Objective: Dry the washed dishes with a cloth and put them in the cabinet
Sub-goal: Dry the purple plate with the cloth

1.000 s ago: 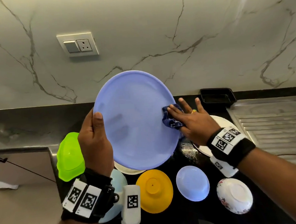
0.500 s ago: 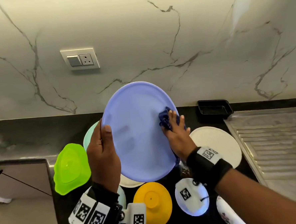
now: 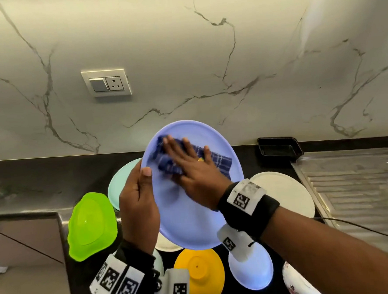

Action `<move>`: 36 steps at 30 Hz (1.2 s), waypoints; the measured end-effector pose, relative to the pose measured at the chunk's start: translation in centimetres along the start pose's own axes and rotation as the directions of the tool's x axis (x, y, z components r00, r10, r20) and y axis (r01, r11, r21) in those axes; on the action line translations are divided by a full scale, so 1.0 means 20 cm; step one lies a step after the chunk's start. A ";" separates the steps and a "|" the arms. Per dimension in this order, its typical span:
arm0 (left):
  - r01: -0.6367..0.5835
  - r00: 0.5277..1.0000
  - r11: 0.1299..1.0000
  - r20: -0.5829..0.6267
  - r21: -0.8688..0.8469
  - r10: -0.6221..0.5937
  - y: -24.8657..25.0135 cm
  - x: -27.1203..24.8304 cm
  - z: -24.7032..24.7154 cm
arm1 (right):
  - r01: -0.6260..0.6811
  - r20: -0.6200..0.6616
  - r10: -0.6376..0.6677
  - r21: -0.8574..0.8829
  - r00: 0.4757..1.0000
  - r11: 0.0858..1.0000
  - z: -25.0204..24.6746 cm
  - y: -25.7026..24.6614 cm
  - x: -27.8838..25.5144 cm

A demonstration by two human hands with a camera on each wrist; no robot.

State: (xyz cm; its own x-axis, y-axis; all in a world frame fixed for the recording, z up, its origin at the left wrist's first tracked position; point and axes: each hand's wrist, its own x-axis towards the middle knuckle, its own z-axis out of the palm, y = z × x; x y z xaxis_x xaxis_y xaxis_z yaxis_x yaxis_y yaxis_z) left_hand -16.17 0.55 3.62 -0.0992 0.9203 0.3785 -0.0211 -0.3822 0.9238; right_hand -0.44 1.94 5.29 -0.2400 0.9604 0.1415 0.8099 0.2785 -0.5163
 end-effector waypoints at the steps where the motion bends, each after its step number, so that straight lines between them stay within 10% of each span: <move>1: 0.005 1.000 1.000 -0.025 0.010 -0.005 0.00 0.00 0.00 | -0.087 -0.033 0.088 0.044 0.996 0.995 -0.02 0.03 0.03; 10: -0.024 0.997 0.992 -0.067 0.121 0.032 0.00 -0.02 -0.03 | -0.483 -0.110 0.553 0.367 0.826 0.795 0.02 0.09 0.04; 19: -0.034 0.999 0.994 0.005 0.105 0.034 0.00 0.05 -0.04 | 0.070 -0.058 -0.071 -0.018 0.996 0.997 0.01 -0.09 0.01; 27: -0.094 0.993 0.981 -0.048 0.170 0.104 0.04 0.02 -0.04 | -0.500 -0.123 0.539 0.249 0.833 0.829 0.03 0.14 0.09; 31: -0.045 0.999 0.981 -0.005 0.188 0.047 0.02 0.02 -0.06 | -0.299 -0.164 0.454 0.553 0.876 0.777 0.00 0.04 0.00; 36: -0.076 0.997 0.976 0.033 0.205 0.070 -0.01 0.05 -0.05 | 0.013 -0.196 0.067 0.378 0.978 0.926 0.04 -0.03 -0.01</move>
State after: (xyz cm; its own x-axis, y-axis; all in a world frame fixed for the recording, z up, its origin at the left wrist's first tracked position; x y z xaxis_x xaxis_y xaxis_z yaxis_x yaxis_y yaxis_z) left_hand -17.30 1.54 3.82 -0.0677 0.8933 0.4443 0.1912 -0.4254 0.8846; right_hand -1.30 1.64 4.89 -0.0757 0.9600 0.2697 0.5445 0.2664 -0.7953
